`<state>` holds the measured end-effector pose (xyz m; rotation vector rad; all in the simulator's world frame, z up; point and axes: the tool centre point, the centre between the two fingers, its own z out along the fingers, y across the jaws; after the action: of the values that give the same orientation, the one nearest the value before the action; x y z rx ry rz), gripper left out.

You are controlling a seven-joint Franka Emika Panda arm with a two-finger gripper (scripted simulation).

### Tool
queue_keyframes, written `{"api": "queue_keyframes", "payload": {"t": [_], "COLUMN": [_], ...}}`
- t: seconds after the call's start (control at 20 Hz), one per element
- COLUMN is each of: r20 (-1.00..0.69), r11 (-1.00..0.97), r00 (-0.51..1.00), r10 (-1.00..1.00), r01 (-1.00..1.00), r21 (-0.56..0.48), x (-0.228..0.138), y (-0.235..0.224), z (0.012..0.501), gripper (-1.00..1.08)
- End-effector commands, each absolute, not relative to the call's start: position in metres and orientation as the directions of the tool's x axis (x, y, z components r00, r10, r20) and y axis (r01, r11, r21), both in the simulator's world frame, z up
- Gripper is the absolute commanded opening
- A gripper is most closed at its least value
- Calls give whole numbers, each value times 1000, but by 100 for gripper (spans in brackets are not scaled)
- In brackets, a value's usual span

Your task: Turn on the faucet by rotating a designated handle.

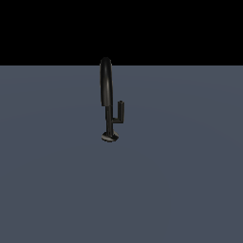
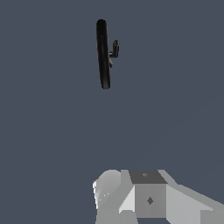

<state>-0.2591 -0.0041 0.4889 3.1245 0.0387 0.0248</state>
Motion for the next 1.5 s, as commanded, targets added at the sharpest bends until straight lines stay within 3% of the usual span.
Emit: {"api": "queue_keyframes", "payload": {"t": [0.0, 0.65, 1.45], "r20": [16, -41, -267], "r11": [-1000, -999, -953], "r00": [1000, 999, 945], "r10": [25, -27, -191], "r01": [25, -28, -243], "r21": [17, -31, -179], "x": [-259, -237, -155], "y": [-4, 0, 8], "z": [489, 484, 458], "gripper": [-100, -100, -100]}}
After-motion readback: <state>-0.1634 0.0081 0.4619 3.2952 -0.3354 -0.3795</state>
